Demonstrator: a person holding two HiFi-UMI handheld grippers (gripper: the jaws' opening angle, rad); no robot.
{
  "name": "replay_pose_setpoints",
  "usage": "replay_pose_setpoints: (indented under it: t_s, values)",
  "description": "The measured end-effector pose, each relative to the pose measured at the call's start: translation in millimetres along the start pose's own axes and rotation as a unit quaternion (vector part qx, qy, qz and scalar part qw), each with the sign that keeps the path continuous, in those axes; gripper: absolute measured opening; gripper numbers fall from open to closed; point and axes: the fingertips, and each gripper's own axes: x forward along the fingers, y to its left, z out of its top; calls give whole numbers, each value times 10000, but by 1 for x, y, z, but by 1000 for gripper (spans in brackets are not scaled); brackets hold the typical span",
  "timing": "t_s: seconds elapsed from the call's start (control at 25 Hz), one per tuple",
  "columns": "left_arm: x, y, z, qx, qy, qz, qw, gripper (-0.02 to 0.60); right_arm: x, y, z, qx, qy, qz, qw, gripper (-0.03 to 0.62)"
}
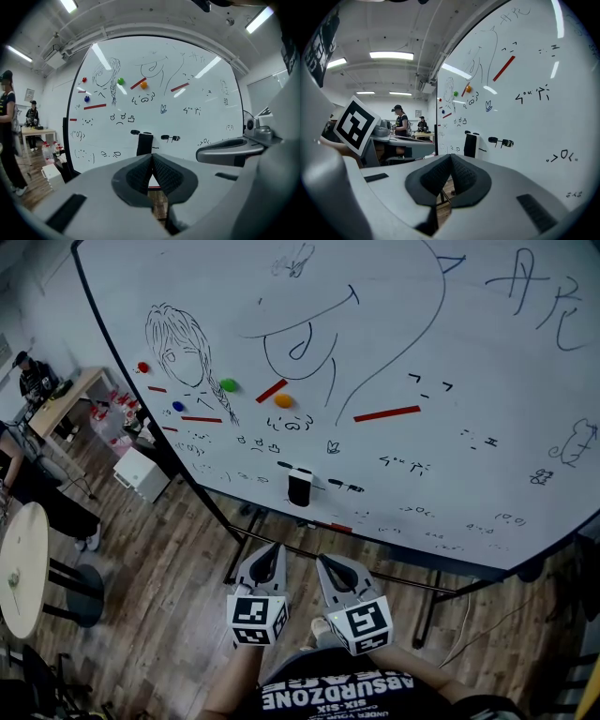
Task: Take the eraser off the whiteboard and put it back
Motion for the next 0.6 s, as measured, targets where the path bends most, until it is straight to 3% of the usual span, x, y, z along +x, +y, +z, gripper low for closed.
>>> replay_pose_setpoints:
  t_s: [0.6]
  values:
    - [-3,-5,-4,-69,11,-121,9999,8,0,4,-6,49,53,37,10000,-2]
